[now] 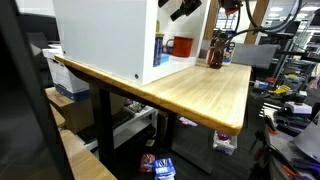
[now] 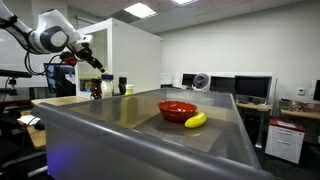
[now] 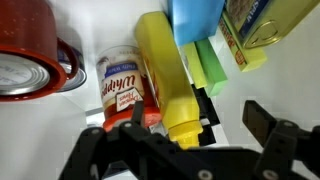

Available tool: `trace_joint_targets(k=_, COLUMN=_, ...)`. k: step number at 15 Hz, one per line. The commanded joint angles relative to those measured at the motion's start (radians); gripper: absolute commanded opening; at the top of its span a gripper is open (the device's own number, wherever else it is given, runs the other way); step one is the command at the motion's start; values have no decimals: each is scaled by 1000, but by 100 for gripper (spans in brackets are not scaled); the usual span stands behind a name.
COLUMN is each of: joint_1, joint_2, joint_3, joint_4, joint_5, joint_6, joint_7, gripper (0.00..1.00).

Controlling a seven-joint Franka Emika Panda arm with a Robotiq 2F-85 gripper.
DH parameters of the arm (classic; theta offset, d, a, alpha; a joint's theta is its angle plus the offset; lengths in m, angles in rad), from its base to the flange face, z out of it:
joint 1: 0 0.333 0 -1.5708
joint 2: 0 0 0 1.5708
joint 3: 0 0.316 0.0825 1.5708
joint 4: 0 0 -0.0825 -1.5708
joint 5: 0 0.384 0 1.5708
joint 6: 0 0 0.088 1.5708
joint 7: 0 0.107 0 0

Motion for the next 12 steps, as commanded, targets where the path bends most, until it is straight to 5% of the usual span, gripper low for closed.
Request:
trace_joint_targets(k=1, joint_1=3, joint_2=95, joint_3=-16, joint_4=59, joint_5=-12, joint_6=51, joint_7=-34, gripper=100)
trace_joint_targets(k=12, joint_1=32, joint_2=242, joint_3=-57, joint_4=190, joint_5=10, joint_6=81, joint_7=-76, gripper=100)
